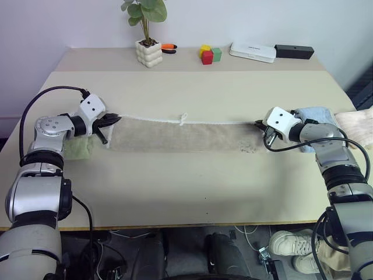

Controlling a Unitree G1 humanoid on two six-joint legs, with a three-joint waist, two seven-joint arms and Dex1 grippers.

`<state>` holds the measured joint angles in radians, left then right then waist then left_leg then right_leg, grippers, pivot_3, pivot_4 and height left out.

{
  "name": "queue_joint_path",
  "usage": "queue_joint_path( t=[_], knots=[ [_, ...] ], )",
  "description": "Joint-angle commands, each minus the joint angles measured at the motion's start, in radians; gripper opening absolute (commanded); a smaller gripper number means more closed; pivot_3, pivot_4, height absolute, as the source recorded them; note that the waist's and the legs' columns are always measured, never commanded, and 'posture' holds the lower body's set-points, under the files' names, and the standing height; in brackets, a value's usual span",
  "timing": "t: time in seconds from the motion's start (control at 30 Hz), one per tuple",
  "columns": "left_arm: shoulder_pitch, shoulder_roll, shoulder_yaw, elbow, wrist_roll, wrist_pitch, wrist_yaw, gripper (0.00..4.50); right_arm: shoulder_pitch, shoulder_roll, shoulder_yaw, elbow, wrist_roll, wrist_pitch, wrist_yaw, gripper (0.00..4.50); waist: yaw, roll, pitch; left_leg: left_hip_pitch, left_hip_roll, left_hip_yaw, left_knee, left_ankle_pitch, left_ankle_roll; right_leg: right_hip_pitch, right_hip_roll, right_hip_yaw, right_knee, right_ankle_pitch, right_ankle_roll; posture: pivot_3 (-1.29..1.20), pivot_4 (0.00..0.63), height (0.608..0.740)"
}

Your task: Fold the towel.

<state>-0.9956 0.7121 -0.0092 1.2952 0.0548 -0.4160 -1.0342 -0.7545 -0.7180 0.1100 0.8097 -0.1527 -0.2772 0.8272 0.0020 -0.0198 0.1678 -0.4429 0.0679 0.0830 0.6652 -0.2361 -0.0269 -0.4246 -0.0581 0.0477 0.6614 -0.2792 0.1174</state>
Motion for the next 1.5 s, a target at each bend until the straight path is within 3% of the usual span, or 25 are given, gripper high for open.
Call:
queue_joint_path(
  t=[0.03,0.27,0.37,0.47,0.53,0.63,0.8,0.87,1.03,1.13,1.5],
  knots=[
    [-0.011,0.001,0.046,-0.002,-0.032,0.040,-0.025,0.90,-0.025,0.008,-0.006,0.001,-0.001,-0.006,-0.022,0.92,-0.001,0.000,0.000,0.000,0.000,0.000,0.000,0.000,0.000,0.000,0.000,0.000,0.000,0.000,0.000,0.00,0.150,0.735],
    [-0.015,0.017,0.034,-0.013,0.022,-0.007,0.088,4.32,-0.028,-0.007,0.001,-0.005,-0.036,-0.001,-0.057,4.29,-0.004,0.000,0.000,0.000,0.000,0.000,0.000,0.000,0.000,0.000,0.000,0.000,0.000,0.000,0.000,0.00,0.150,0.735],
    [-0.045,0.007,0.082,-0.017,-0.029,0.041,0.072,4.47,-0.030,-0.012,-0.023,-0.033,-0.028,0.038,-0.084,4.46,-0.007,0.000,0.000,0.000,0.000,0.000,0.000,0.000,0.000,0.000,0.000,0.000,0.000,0.000,0.000,0.00,0.150,0.735],
    [-0.084,-0.017,0.163,-0.036,-0.131,0.157,0.004,4.47,-0.020,0.026,-0.108,-0.132,0.077,0.143,-0.110,4.46,-0.011,0.000,0.000,0.000,0.000,0.000,0.000,0.000,0.000,0.000,0.000,0.000,0.000,0.000,0.000,0.00,0.150,0.735],
    [-0.105,-0.029,0.217,-0.063,-0.202,0.243,-0.054,3.96,0.001,0.057,-0.152,-0.229,0.139,0.213,-0.124,4.50,-0.015,0.000,0.000,0.000,0.000,0.000,0.000,0.000,0.000,0.000,0.000,0.000,0.000,0.000,0.000,0.00,0.150,0.735],
    [-0.103,-0.071,0.277,-0.208,-0.309,0.410,-0.078,2.72,0.051,0.196,-0.270,-0.487,0.307,0.452,-0.261,3.69,-0.018,0.000,0.000,0.000,0.000,-0.001,-0.001,0.002,-0.004,0.000,0.000,0.000,0.001,0.000,0.000,0.00,0.150,0.735],
    [0.026,-0.237,0.364,-0.561,-0.481,0.693,0.138,0.06,0.175,0.490,-0.263,-0.808,0.389,0.668,-0.501,1.02,-0.018,0.000,0.000,0.000,0.001,-0.003,-0.001,0.003,-0.005,0.000,0.001,-0.001,0.004,0.000,0.000,0.00,0.150,0.735],
    [0.098,-0.315,0.362,-0.695,-0.507,0.749,0.232,0.00,0.204,0.582,-0.228,-0.839,0.387,0.703,-0.555,0.05,-0.018,0.000,-0.001,0.000,0.000,-0.004,-0.001,0.003,-0.005,0.001,0.000,-0.001,0.004,0.000,0.001,0.00,0.150,0.735],
    [0.233,-0.544,0.389,-0.856,-0.580,0.837,0.497,0.00,0.207,0.732,-0.235,-0.699,0.388,0.648,-0.663,0.05,-0.008,-0.001,-0.001,-0.001,0.000,-0.004,0.000,0.001,-0.002,0.001,0.000,-0.001,0.003,0.000,0.001,0.00,0.150,0.735],
    [0.314,-0.605,0.352,-0.843,-0.520,0.832,0.590,0.00,0.187,0.749,-0.271,-0.579,0.372,0.598,-0.732,0.05,-0.012,-0.001,-0.001,-0.001,-0.001,-0.004,0.001,0.001,-0.001,0.001,-0.001,-0.001,0.002,0.000,0.001,0.00,0.150,0.735],
    [0.350,-0.436,0.406,-0.695,-0.487,0.741,0.672,0.00,0.246,0.631,-0.339,-0.507,0.333,0.545,-0.823,0.05,-0.021,0.000,-0.001,0.001,-0.001,-0.004,-0.002,0.001,-0.002,0.001,0.001,0.000,0.002,0.000,0.000,0.00,0.150,0.735]
  ],
)
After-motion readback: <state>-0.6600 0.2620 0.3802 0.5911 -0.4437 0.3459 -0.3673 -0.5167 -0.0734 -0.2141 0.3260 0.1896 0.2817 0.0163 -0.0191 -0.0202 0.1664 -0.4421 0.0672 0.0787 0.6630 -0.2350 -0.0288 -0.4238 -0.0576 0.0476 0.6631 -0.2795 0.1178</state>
